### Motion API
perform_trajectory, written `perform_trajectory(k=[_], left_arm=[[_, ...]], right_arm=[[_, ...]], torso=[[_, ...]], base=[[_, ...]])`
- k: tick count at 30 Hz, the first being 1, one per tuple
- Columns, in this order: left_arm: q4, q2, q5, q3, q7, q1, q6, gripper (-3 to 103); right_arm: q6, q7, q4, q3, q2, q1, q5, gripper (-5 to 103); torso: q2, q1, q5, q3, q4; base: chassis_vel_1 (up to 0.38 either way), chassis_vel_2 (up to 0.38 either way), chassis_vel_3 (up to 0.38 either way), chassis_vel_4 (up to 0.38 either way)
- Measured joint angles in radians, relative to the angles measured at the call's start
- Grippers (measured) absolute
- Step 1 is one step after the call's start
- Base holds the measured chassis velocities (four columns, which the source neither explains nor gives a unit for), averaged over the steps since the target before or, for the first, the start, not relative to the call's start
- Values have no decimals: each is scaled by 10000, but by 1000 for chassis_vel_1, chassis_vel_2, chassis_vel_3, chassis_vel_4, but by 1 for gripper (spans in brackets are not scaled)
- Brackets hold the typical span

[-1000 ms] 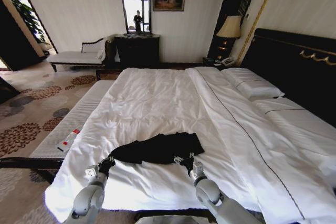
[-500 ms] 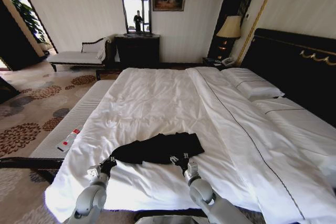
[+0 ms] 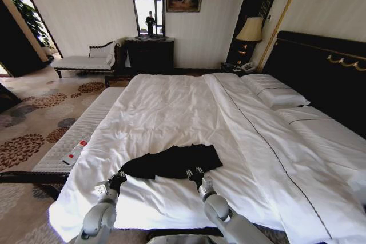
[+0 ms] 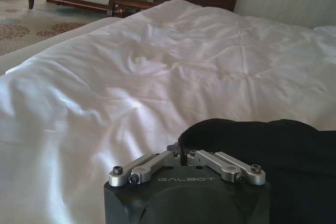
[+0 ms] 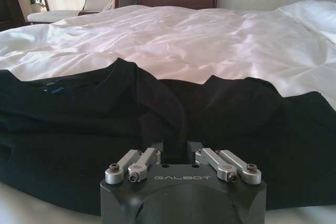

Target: Fold the clothes on the bed.

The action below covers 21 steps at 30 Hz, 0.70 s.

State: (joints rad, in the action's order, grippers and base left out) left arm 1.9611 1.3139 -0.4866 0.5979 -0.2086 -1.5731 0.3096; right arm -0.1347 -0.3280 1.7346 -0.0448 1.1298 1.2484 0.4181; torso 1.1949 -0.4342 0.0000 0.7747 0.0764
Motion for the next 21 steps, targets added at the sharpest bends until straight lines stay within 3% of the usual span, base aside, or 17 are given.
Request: perform_trajectory(k=[7,15,19,21], left_arm=[[-24,-1,11,-30,-23,58,0,0],[-16,-29,-48,59,-23,128,-68,0],[212,-142,-503,345,-82,317,-145,0],[628,-606,-1253,728,-203,671,-196,0]], right_arm=[[200,373,33,74,-47,82,-322,2],[726,886,167,377,-217,221,-1305,0],[1523,1235,372,1008,-266,202,-1902,0],[2123,1697,796,1865,-514,23,-2020,0]], torso=[[0,0,0,0,0],[0,1,0,0,0],[0,0,0,1,0],[0,0,1,1,-1]], base=[[0,0,0,0],[0,0,0,0],[0,0,0,0],[0,0,0,0]])
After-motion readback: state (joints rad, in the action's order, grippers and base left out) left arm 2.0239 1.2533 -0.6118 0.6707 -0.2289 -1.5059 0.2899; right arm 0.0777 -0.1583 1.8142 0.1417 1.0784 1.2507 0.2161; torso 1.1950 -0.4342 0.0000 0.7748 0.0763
